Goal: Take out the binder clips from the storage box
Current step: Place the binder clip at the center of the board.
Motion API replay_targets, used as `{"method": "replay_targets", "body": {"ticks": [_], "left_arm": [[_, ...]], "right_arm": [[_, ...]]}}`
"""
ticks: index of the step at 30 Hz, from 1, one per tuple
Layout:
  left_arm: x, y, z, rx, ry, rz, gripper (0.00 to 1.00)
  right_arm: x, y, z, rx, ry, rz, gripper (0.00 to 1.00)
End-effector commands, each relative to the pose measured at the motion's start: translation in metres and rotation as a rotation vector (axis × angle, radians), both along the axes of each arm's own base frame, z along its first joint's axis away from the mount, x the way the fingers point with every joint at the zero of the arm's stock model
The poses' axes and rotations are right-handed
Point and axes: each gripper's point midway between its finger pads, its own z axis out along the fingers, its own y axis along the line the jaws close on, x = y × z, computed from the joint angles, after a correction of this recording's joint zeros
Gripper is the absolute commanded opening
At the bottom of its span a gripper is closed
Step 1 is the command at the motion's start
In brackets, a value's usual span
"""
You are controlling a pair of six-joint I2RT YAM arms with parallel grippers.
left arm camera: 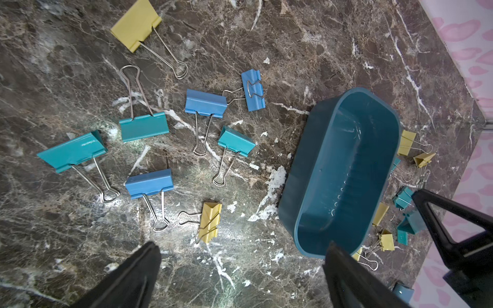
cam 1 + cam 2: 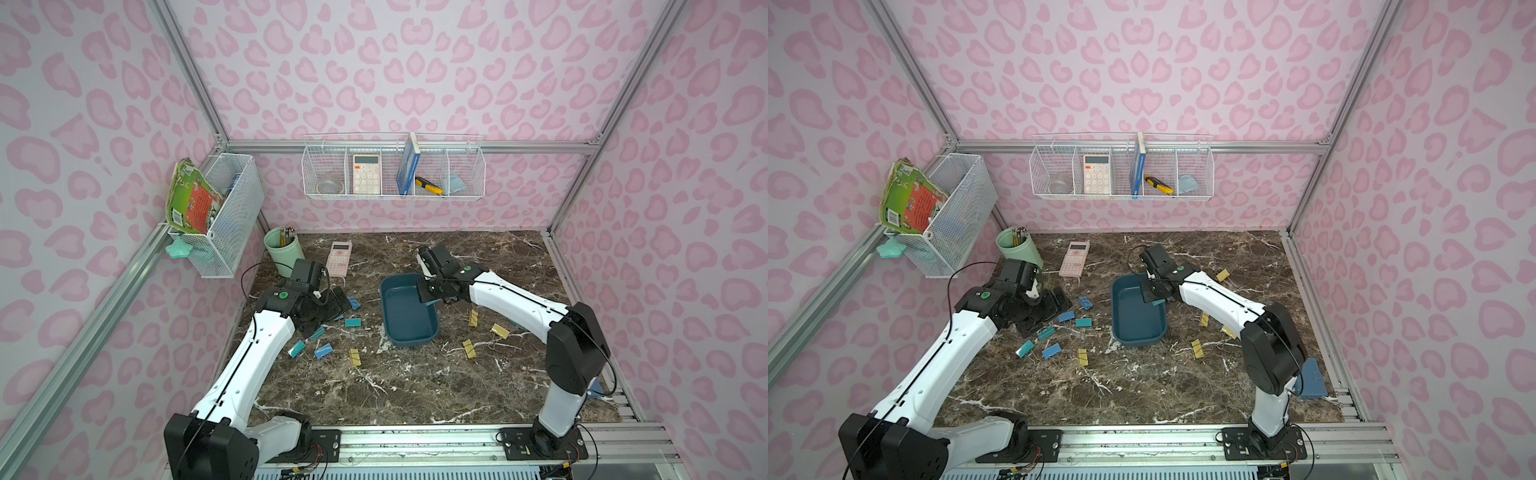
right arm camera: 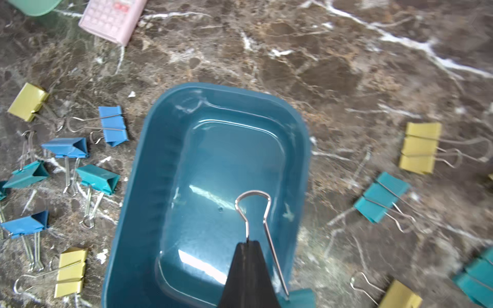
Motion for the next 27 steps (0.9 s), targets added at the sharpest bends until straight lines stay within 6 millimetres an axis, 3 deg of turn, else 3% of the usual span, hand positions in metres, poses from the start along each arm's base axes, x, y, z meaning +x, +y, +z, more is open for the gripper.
{"method": "replay_targets", "body": {"ticks": [1, 5, 9, 18, 25, 27], "left_arm": [[0.008, -0.007, 0.004, -0.014, -0.021, -0.021, 0.99], [0.011, -0.011, 0.004, -0.015, -0.025, -0.032, 0.99], [0.010, -0.014, 0.006, -0.016, -0.026, -0.042, 0.99], [-0.003, -0.005, 0.010, 0.033, -0.025, -0.024, 0.99], [-0.009, 0.008, 0.015, 0.095, -0.029, 0.001, 0.99], [-0.010, 0.011, 0.015, 0.107, -0.025, 0.007, 0.99]], "right_arm": [[-0.017, -0.022, -0.007, 0.007, 0.025, -0.091, 0.00], [-0.034, -0.045, -0.026, -0.006, 0.069, -0.158, 0.00], [-0.040, -0.053, -0.045, -0.023, 0.101, -0.177, 0.00], [-0.031, -0.064, -0.091, -0.027, 0.154, -0.212, 0.00], [-0.019, -0.059, -0.110, -0.061, 0.150, -0.203, 0.00], [-0.016, -0.060, -0.110, -0.072, 0.147, -0.209, 0.10]]}}
